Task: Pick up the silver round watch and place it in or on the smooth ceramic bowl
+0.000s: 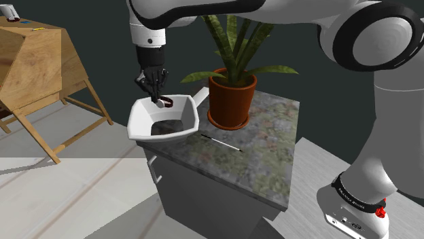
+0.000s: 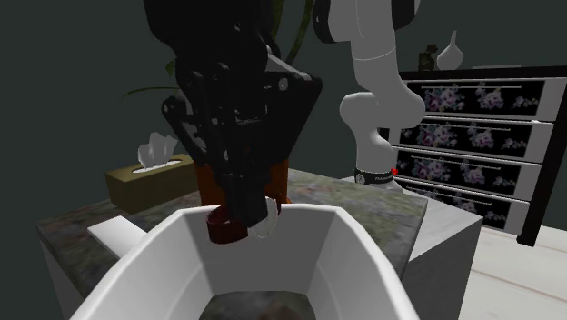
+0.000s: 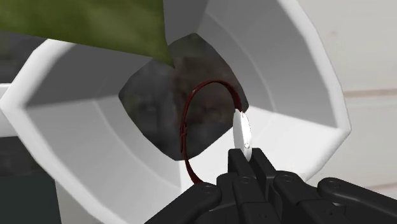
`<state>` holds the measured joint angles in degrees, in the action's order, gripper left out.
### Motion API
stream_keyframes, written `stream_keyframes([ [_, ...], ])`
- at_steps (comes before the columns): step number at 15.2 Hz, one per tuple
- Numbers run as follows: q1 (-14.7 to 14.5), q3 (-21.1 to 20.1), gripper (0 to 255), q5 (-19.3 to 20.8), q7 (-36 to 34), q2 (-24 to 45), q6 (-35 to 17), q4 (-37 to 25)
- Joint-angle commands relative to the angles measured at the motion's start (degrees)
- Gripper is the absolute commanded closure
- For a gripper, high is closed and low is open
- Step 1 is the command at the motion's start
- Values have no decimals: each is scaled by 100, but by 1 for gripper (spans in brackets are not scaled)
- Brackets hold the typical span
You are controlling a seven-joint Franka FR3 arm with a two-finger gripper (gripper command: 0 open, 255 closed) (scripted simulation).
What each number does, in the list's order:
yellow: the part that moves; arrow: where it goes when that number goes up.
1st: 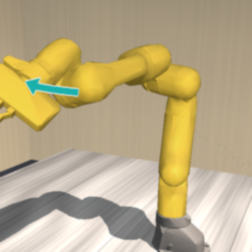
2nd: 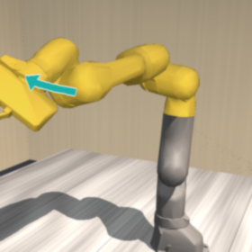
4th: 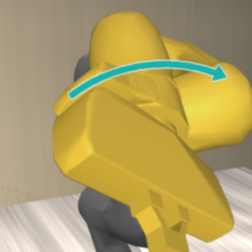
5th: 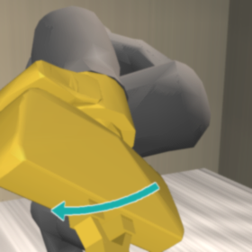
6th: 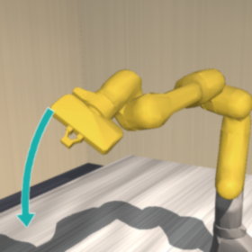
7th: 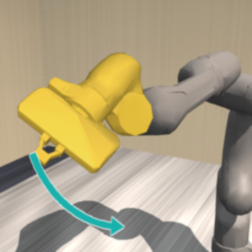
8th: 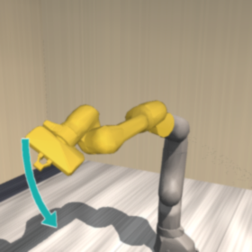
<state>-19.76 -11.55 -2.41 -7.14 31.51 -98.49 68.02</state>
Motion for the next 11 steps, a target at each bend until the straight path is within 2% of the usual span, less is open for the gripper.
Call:
stream_keyframes([
  [1,11,2,255,-5,17,-17,-167,181],
  [3,19,4,255,-8,36,-19,-353,371],
  [11,19,4,255,-8,36,-18,-352,370],
])
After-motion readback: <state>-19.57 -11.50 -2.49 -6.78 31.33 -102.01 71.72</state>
